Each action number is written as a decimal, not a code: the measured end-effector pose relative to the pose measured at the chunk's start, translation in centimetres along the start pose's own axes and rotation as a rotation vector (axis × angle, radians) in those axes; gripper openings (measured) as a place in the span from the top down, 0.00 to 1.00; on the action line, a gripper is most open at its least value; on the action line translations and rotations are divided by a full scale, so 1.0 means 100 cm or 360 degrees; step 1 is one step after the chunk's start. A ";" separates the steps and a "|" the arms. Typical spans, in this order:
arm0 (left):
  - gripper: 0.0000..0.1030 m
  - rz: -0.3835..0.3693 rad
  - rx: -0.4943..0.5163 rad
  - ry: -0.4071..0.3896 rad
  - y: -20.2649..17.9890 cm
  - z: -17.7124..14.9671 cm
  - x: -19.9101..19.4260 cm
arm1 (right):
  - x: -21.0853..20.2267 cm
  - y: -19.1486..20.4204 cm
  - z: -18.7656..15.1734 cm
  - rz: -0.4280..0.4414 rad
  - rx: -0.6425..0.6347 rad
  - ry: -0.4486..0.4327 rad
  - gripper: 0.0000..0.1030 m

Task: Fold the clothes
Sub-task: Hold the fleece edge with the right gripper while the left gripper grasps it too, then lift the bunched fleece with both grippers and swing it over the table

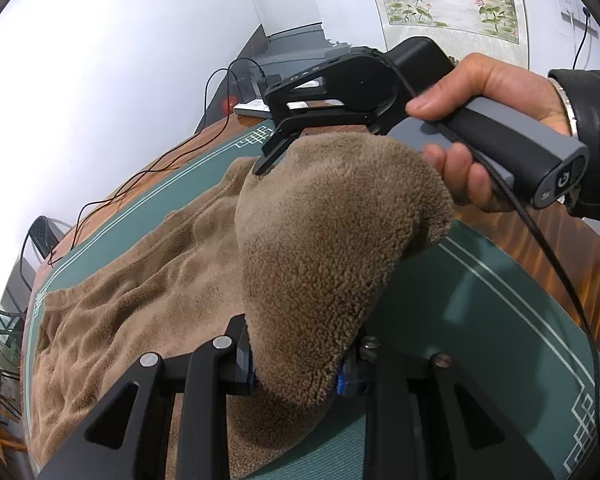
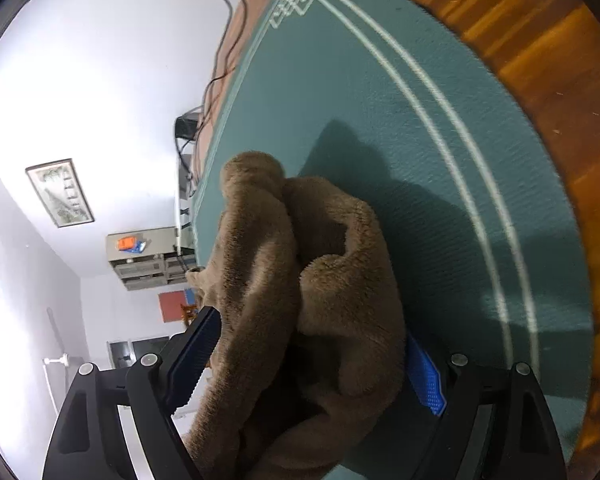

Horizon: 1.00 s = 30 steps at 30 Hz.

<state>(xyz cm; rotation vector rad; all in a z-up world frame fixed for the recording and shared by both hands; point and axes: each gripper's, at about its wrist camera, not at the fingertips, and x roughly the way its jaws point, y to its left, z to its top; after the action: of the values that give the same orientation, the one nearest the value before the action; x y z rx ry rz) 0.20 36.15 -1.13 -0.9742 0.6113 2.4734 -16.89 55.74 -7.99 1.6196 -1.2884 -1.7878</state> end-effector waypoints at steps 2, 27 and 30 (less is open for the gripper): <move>0.71 0.0005 0.0012 0.0007 -0.002 -0.001 -0.001 | 0.005 0.003 0.000 0.0002 -0.0030 0.0017 0.15; 0.71 0.0091 -0.0247 -0.0156 0.032 0.016 -0.074 | 0.007 0.126 -0.028 -0.0011 -0.0544 -0.0137 0.76; 0.71 0.0120 -0.0300 -0.0208 0.052 0.012 -0.094 | 0.010 0.148 -0.037 0.0053 -0.0568 -0.0132 0.76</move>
<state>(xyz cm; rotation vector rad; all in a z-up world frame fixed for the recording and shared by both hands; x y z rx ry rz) 3.17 30.53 7.60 -0.8612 0.3846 2.6752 -17.78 46.35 4.07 1.3326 -0.9538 -1.9494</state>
